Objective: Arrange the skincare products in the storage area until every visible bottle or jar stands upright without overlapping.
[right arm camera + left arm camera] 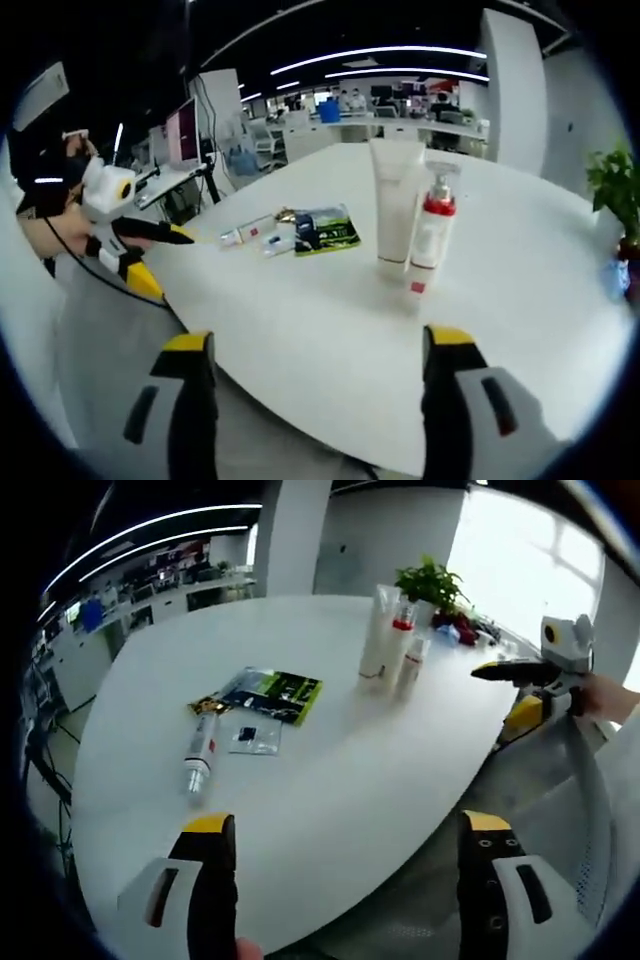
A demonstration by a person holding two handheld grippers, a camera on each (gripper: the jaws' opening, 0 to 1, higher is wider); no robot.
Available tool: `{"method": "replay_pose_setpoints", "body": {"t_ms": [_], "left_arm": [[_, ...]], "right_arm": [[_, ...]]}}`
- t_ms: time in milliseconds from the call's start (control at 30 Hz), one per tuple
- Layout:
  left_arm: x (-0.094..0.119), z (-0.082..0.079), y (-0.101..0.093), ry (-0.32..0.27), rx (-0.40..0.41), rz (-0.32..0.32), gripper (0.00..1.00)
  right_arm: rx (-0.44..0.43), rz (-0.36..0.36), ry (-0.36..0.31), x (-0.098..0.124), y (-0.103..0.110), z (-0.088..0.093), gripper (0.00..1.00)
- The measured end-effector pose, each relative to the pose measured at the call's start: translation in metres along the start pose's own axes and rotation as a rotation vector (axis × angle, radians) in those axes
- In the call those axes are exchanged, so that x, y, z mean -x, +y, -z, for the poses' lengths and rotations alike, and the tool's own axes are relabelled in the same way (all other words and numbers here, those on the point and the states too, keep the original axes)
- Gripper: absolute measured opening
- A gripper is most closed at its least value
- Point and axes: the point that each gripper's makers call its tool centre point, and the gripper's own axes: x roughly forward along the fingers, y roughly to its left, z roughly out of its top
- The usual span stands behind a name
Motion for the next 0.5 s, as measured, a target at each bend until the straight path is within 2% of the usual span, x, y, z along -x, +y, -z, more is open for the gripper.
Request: {"method": "replay_pose_setpoints", "body": {"t_ms": [133,233,500], "left_arm": [[0.004,-0.002,0.007,-0.012,0.011,-0.025,0.91],[0.007,0.0,0.011,-0.009,0.007,-0.04,0.91],[0.007,0.003,0.017,0.005,0.006,-0.052,0.91]], "right_arm": [[0.006,-0.001,0.003,0.0,0.001,0.002,0.87],[0.008,0.008,-0.032,0.0,-0.001,-0.003,0.88],[-0.004,0.018,-0.058,-0.001,-0.003,-0.006,0.88]]}}
